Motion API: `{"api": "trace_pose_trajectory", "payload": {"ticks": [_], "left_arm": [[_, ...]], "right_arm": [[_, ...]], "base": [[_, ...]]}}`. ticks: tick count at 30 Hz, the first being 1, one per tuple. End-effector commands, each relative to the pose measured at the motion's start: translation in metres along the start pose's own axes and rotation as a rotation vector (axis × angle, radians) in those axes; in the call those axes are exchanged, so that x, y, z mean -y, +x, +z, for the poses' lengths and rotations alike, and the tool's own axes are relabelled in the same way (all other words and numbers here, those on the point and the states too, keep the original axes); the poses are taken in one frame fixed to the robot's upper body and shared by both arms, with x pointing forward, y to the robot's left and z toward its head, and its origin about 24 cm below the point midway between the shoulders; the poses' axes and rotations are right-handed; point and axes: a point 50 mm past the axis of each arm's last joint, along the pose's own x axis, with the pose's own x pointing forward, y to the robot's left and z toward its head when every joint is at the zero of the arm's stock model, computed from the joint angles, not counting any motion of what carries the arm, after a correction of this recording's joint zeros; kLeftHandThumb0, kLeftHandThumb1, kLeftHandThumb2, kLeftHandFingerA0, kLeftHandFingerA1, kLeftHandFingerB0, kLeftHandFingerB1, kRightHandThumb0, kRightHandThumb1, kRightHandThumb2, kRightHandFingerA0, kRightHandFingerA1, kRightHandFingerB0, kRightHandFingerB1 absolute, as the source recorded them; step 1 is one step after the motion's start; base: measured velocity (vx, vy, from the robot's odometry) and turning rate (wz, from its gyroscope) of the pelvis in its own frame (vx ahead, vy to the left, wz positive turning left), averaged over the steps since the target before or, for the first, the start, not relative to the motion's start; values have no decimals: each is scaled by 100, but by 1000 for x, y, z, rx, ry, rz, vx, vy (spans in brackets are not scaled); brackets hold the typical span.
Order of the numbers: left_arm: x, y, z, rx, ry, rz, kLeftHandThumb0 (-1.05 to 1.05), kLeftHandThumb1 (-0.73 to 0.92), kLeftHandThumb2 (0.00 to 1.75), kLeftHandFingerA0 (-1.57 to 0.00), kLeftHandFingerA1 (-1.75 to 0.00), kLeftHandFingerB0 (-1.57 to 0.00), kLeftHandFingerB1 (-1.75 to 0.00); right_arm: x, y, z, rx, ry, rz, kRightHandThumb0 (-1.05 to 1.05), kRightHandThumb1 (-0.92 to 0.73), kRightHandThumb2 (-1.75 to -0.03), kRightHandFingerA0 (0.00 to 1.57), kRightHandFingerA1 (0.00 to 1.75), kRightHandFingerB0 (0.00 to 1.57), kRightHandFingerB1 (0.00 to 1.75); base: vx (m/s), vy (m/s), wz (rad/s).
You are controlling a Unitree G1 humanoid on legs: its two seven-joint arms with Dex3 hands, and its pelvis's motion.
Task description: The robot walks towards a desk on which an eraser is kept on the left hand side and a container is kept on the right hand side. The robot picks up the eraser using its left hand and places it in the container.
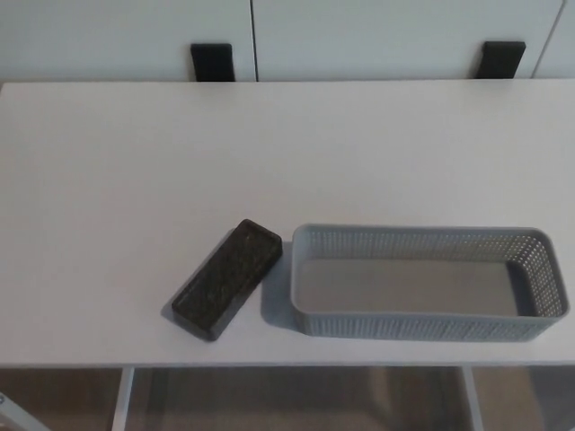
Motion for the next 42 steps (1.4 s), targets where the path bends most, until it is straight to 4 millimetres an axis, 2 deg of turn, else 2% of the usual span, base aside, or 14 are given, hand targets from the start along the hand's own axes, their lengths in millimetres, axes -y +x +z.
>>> {"api": "trace_pose_trajectory", "payload": {"ticks": [1,9,11,16,18,20,22,24,26,27,28,29,32,42], "left_arm": [[21,-90,173,772,288,-798,-79,92,76,-22,-35,-21,-30],[16,-115,212,843,184,-851,-64,92,84,-22,-43,-25,-34],[8,-109,241,1364,136,-474,-35,85,65,-46,-45,-39,-42],[-12,-105,256,1387,81,-455,-54,89,67,-41,-40,-31,-35],[-22,-105,259,1321,55,-396,-65,82,65,-43,-40,-30,-33],[-30,-103,259,1237,22,-330,-53,59,58,-45,-39,-32,-34],[-36,-93,260,1244,98,-69,-45,60,58,-50,-39,-34,-33],[-42,-81,256,1179,180,134,-42,63,58,-39,-34,-31,-31],[-49,-66,251,1065,312,286,-48,58,68,-15,-33,-15,-33],[-51,-61,250,1026,338,307,-27,52,99,0,-50,0,-48],[-53,-56,247,970,367,312,-45,57,66,-7,-23,-9,-25],[-55,-49,243,916,390,310,-39,58,58,0,-20,-6,-24],[-62,-27,232,763,479,322,-42,33,69,0,-14,0,-20],[-87,36,193,433,660,385,-74,43,72,0,0,-9,-4]], "right_arm": [[2,6,11,17,31,-9,-18,-47,-54,69,69,40,47],[2,5,13,21,-13,-10,-19,-47,-54,65,66,41,46],[3,2,13,35,-20,-5,-21,-47,-52,65,68,42,48],[2,1,12,34,-47,2,-21,-48,-55,65,69,42,50],[2,1,13,42,-68,7,-31,-37,-67,64,72,40,56],[1,1,14,38,-56,7,-24,-47,-53,68,69,42,50],[1,2,14,37,-53,5,-22,-47,-53,64,68,40,49],[1,2,14,39,-43,3,-28,-40,-66,63,72,39,56],[0,2,14,34,-49,-7,-22,-46,-53,73,73,43,50],[0,2,14,38,-53,-6,-21,-46,-53,73,73,43,51],[0,1,13,39,-52,-3,-22,-47,-53,70,73,43,51],[0,0,13,39,-46,-1,-22,-48,-54,71,75,42,51],[-1,0,11,33,-41,3,-22,-47,-54,67,75,43,52],[1,0,10,26,-41,2,-20,-49,-53,67,71,43,50]], "base": [[-80,-44,1],[-86,-40,2],[-93,-41,0],[-19,-8,0],[0,0,0],[0,0,0],[0,0,0],[0,0,0],[0,0,0],[0,0,0],[0,0,0],[0,0,0],[0,0,0],[0,0,0]]}}
